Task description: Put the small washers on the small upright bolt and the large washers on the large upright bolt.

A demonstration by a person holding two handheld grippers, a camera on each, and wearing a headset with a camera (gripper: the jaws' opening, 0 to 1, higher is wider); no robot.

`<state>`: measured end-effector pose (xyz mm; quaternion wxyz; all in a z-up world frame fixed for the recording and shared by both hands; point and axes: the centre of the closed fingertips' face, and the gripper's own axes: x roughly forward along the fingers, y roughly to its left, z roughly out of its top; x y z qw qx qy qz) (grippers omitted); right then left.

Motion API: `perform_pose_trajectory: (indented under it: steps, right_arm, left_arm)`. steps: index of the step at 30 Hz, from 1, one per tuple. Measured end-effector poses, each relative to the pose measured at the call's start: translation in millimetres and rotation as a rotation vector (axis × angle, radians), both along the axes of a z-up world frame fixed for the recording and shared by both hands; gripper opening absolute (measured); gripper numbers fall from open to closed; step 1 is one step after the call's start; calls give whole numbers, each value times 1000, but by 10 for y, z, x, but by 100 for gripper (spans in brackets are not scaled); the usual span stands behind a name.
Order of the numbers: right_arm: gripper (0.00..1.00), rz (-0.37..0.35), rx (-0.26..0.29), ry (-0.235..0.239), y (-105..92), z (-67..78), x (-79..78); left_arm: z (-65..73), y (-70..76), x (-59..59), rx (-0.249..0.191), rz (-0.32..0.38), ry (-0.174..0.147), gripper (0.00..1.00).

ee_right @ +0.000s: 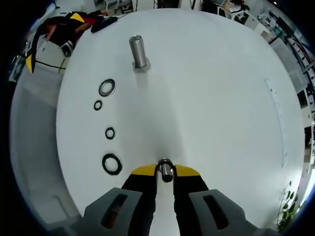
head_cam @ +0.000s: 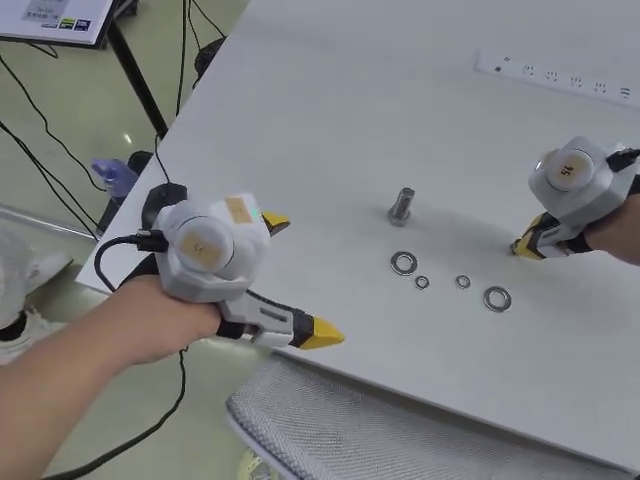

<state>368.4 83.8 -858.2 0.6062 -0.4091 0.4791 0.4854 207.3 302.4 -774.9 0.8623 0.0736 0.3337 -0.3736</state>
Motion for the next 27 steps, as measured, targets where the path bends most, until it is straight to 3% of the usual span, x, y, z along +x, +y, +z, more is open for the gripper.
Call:
perform_pose_trajectory:
  steps: [27]
  right_arm:
    - [13,9,-14,13,-14,-60,19]
  left_arm:
    - [4,5,23,-11,-1,5,93]
